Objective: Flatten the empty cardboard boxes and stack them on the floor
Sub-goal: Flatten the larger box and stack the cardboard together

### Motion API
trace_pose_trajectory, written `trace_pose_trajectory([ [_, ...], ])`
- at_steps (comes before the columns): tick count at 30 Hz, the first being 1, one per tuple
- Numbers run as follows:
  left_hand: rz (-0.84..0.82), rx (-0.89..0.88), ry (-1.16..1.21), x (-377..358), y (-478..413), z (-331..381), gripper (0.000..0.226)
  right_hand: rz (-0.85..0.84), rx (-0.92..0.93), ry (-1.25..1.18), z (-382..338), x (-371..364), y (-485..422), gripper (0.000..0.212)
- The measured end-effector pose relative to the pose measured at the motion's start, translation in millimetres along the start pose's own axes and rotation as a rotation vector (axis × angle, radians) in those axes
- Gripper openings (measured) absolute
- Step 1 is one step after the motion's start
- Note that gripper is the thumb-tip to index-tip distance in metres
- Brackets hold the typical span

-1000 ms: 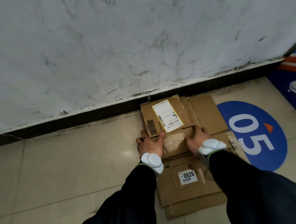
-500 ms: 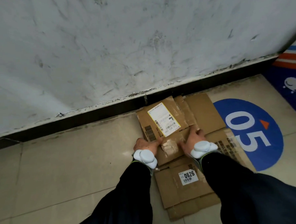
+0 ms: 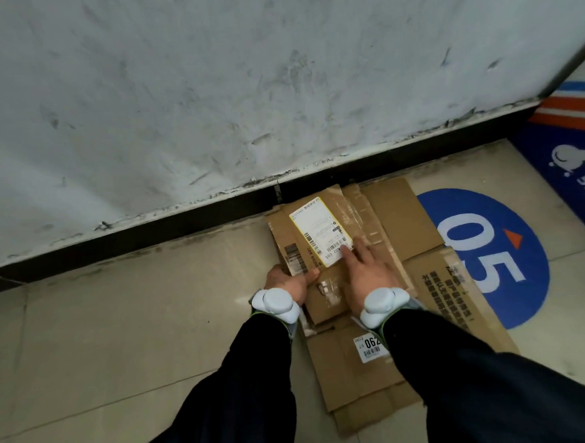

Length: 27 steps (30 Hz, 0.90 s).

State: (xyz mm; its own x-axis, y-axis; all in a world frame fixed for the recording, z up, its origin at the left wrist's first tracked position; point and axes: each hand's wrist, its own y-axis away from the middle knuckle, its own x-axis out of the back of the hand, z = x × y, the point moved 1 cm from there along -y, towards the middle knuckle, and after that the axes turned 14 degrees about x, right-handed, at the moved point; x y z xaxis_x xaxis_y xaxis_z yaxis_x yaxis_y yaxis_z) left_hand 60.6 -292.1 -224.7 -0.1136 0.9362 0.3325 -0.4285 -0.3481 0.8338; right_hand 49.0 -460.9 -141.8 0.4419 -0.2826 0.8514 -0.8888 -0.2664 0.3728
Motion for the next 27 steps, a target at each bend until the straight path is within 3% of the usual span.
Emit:
trace_pose_trajectory([
  [3, -0.002, 0.010, -0.026, 4.4, 25.8, 7.8, 0.058, -0.037, -0.011, -0.075, -5.0, -9.5, -4.6, 0.073],
  [6, 0.007, -0.023, -0.018, 7.4, 20.3, 2.5, 0.038, -0.062, -0.019, -0.049, -11.3, -15.3, -3.5, 0.080],
  [15, 0.061, -0.068, -0.206, -0.8, 55.1, 14.6, 0.047, -0.155, -0.073, -0.069, -13.3, -13.8, -5.4, 0.088],
  [20, 0.109, -0.029, -0.471, 8.8, 61.5, 19.5, 0.072, -0.145, -0.099, -0.088, -6.6, -15.1, -6.7, 0.089],
  [27, -0.024, 0.032, -0.423, -1.7, 62.1, 26.4, 0.053, -0.096, -0.133, -0.080, 1.7, -9.2, -1.1, 0.082],
])
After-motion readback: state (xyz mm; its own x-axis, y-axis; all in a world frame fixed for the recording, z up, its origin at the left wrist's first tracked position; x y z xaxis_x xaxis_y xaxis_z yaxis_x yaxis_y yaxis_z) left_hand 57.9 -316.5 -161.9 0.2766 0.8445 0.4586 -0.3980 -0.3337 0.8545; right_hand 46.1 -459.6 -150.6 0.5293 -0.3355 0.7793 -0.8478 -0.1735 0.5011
